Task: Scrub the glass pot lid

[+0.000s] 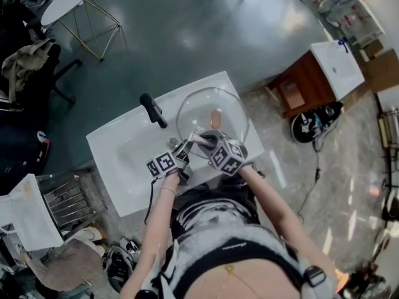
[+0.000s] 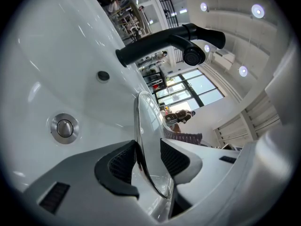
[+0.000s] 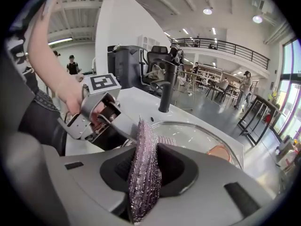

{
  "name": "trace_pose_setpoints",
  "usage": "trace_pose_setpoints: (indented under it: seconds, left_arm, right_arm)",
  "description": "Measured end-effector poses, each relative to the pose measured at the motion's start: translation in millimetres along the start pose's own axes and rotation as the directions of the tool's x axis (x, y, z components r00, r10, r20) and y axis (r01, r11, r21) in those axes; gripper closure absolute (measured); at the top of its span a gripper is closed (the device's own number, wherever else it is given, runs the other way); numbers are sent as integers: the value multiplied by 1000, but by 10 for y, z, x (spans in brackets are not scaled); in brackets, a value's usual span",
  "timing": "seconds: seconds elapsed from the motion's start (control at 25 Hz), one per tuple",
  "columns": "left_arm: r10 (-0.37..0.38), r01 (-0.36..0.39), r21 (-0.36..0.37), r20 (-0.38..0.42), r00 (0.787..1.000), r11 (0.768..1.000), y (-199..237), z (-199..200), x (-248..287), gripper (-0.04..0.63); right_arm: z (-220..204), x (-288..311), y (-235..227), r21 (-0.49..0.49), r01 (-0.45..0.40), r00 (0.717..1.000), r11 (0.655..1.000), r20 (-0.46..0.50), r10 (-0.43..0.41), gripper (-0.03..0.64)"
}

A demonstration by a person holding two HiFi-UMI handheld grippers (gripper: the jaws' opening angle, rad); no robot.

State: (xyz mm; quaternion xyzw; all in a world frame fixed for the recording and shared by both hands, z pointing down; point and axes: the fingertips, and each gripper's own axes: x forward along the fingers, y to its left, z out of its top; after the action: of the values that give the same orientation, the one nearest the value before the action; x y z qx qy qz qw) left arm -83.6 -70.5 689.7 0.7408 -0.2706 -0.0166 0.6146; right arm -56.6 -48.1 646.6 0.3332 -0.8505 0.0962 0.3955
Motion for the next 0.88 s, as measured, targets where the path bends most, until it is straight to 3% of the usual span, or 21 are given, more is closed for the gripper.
trace_pose_setpoints:
  seconds: [0.48, 0.88]
  left_arm:
    - [-3, 3, -1, -8, 1000, 1000, 16, -5, 6, 433]
    - [-11, 11, 0, -19, 1000, 1000, 17, 21, 7, 435]
  right_arm:
    - [260, 297, -181, 113, 133, 991, 985, -48, -129, 520]
    - [260, 238, -108, 76, 58, 998, 995, -17, -57, 520]
